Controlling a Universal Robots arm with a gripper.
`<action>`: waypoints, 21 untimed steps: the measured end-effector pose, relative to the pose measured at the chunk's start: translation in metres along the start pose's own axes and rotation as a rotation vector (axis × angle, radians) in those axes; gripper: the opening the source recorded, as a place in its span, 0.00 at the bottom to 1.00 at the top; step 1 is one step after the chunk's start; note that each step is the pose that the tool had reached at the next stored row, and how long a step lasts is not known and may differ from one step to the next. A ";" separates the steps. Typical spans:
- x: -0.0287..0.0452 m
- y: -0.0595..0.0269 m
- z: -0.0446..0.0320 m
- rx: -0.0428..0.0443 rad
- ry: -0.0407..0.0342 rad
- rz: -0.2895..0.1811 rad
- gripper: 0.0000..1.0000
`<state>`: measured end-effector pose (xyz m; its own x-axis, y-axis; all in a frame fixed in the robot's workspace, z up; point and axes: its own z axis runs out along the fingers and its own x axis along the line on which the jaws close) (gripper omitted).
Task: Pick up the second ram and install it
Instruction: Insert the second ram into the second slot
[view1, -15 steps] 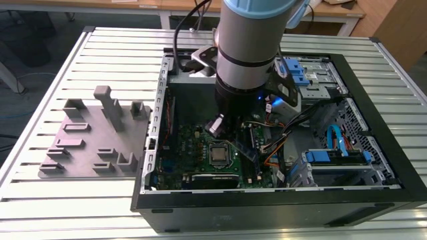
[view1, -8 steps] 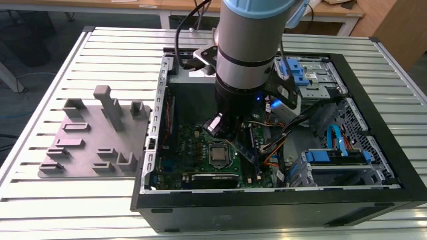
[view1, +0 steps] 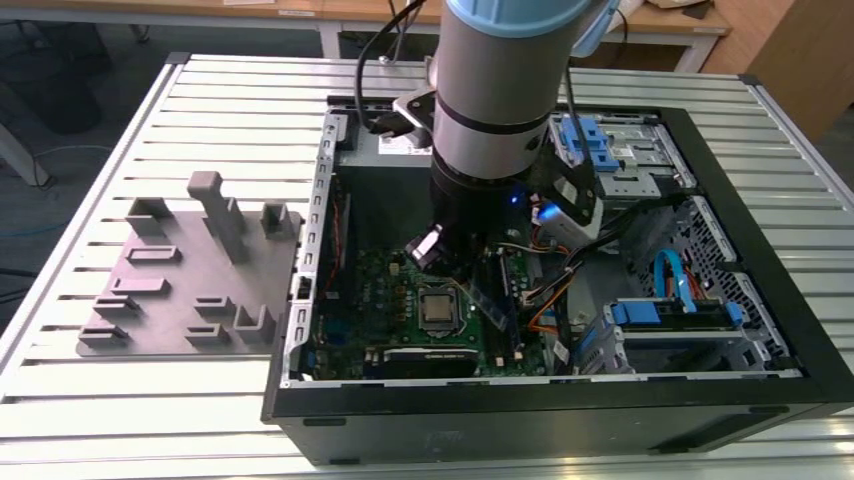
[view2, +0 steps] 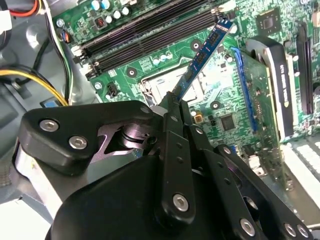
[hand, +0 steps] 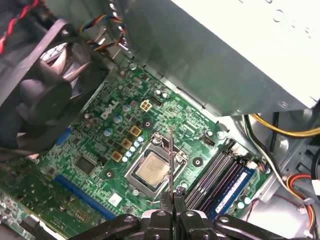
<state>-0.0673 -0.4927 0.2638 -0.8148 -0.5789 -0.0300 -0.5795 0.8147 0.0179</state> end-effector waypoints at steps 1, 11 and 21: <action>0.0000 0.0000 0.0000 0.0005 -0.0003 0.015 0.11; 0.0000 0.0000 0.0004 0.0042 -0.0025 0.141 0.11; 0.0000 0.0000 0.0005 0.0064 -0.0038 0.213 0.11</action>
<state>-0.0673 -0.4927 0.2633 -0.9187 -0.3938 -0.0300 -0.3944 0.9188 0.0180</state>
